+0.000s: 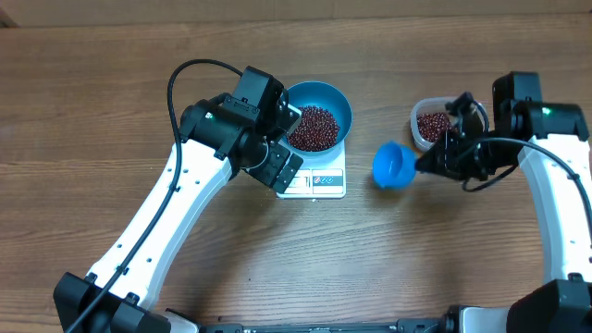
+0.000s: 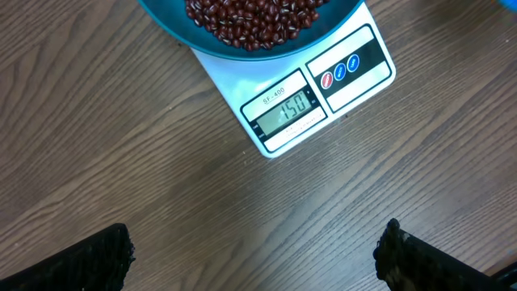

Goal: Scoop item into bowl and weigh 150g on scale
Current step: 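Lower the blue scoop onto the table beside the tub and release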

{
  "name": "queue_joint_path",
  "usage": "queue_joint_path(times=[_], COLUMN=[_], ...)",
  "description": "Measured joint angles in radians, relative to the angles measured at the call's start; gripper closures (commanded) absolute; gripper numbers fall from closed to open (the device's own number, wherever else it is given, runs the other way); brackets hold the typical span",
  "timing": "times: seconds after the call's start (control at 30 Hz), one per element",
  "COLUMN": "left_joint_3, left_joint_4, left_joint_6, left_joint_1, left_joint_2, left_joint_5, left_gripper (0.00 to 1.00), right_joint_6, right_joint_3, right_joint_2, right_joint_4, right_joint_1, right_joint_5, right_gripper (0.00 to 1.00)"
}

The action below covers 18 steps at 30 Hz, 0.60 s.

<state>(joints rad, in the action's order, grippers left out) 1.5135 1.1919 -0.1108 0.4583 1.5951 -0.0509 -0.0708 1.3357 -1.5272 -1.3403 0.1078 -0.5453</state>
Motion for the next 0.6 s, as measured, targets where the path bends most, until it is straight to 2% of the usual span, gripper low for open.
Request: queue_joint_path(times=[0.2, 0.33, 0.43, 0.5, 0.57, 0.6], left_joint_3=[0.0, 0.0, 0.0, 0.0, 0.0, 0.0], left_joint_4=[0.0, 0.0, 0.0, 0.0, 0.0, 0.0], left_joint_6=[0.0, 0.0, 0.0, 0.0, 0.0, 0.0], left_joint_1=[0.0, 0.0, 0.0, 0.0, 0.0, 0.0], left_joint_2=[0.0, 0.0, 0.0, 0.0, 0.0, 0.0], left_joint_5=[0.0, 0.0, 0.0, 0.0, 0.0, 0.0], left_gripper=[0.0, 0.0, 0.01, 0.0, 0.0, 0.0], right_joint_6=[-0.008, -0.008, -0.013, -0.005, -0.01, -0.01], right_joint_3=[-0.205, -0.283, -0.298, -0.303, -0.306, -0.306], right_joint_2=[0.0, 0.0, 0.0, 0.0, 0.0, 0.0], right_joint_4=[0.154, 0.195, 0.195, 0.19, 0.184, 0.182], right_joint_1=[0.081, 0.148, 0.177, 0.187, 0.189, 0.19], right_joint_5=[0.02, -0.001, -0.002, 0.011, 0.019, 0.022], right_gripper=[0.96, 0.95, 0.63, 0.52, 0.21, 0.21])
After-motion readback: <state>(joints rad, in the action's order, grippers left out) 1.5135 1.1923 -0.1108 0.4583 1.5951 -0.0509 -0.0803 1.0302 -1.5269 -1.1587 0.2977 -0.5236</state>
